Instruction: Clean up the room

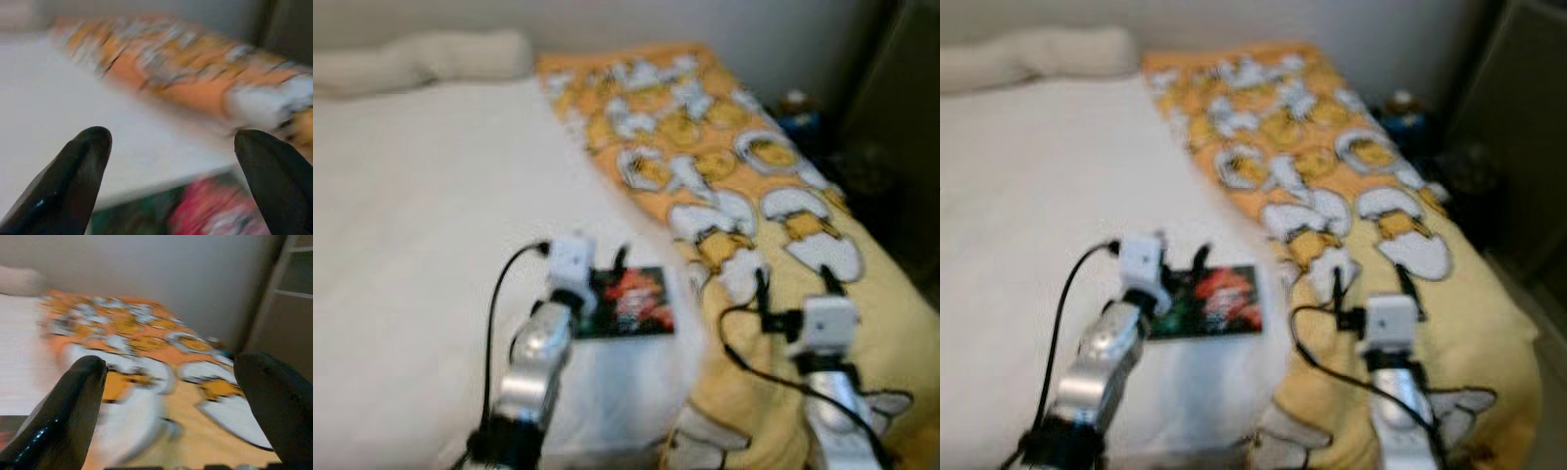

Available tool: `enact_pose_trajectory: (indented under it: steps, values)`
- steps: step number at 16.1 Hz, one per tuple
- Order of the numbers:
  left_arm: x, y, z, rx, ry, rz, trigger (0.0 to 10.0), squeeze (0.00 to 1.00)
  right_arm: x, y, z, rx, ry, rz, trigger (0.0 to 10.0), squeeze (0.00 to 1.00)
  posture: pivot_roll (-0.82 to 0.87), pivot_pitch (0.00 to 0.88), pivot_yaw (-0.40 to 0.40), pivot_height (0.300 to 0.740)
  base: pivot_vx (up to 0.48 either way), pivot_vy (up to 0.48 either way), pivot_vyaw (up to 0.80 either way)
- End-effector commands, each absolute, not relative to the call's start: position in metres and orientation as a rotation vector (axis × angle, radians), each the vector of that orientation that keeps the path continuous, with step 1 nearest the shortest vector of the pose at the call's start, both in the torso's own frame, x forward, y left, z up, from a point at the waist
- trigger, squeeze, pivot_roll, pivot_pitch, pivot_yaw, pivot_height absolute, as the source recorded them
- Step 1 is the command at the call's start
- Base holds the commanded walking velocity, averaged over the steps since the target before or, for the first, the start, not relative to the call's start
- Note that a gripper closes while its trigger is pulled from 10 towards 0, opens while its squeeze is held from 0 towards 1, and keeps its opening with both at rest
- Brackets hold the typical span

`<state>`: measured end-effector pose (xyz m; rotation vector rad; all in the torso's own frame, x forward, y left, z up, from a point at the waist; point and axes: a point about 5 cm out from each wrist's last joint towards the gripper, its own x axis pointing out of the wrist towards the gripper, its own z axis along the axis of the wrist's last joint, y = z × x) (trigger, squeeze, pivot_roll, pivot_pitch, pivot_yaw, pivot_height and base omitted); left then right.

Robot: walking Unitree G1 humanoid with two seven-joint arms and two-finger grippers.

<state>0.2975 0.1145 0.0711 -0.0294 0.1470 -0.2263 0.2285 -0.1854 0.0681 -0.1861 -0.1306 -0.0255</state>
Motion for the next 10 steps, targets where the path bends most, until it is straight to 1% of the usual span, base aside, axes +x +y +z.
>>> enact_pose_trajectory:
  steps: [1, 2, 3, 4, 5, 6, 9, 10]
  values:
    - [0.309, 0.125, 0.061, -0.028, 0.263, -0.176, 10.0, 0.00, 0.227, -0.185, 0.068, -0.179, -0.135, -0.017, 10.0, 0.15, -0.15, 0.000, 0.040, 0.736, 0.000, 0.000, 0.00]
    - [0.318, 0.131, 0.053, -0.069, 0.370, -0.134, 10.0, 0.00, 0.227, -0.184, 0.067, -0.178, -0.134, -0.014, 10.0, 0.15, -0.15, 0.000, 0.043, 0.736, 0.000, 0.000, 0.00]
    - [0.320, 0.133, 0.049, -0.089, 0.414, -0.117, 10.0, 0.00, 0.227, -0.184, 0.067, -0.178, -0.134, -0.013, 10.0, 0.15, -0.15, 0.000, 0.043, 0.736, 0.000, 0.000, 0.00]
    - [0.319, 0.140, 0.035, -0.156, 0.534, -0.062, 10.0, 0.00, 0.226, -0.184, 0.068, -0.179, -0.135, -0.014, 10.0, 0.15, -0.17, 0.000, 0.050, 0.736, 0.000, 0.000, 0.00]
    - [0.316, 0.143, 0.026, -0.201, 0.599, -0.031, 10.0, 0.00, 0.225, -0.186, 0.068, -0.179, -0.135, -0.022, 10.0, 0.15, -0.17, 0.000, 0.050, 0.736, 0.000, 0.000, 0.00]
    - [0.319, 0.141, 0.028, -0.265, 0.587, -0.030, 10.0, 0.00, 0.225, -0.186, 0.068, -0.179, -0.136, -0.025, 10.0, 0.14, -0.18, 0.000, 0.053, 0.736, 0.000, 0.000, 0.00]
    - [0.323, 0.128, 0.033, -0.258, 0.551, -0.089, 10.0, 0.00, 0.224, -0.186, 0.069, -0.180, -0.140, -0.028, 10.0, 0.15, -0.18, 0.000, 0.057, 0.736, 0.000, 0.000, 0.00]
    - [0.322, 0.125, 0.030, -0.285, 0.554, -0.097, 10.0, 0.00, 0.223, -0.187, 0.068, -0.180, -0.139, -0.030, 10.0, 0.15, -0.18, 0.000, 0.057, 0.736, 0.000, 0.000, 0.00]
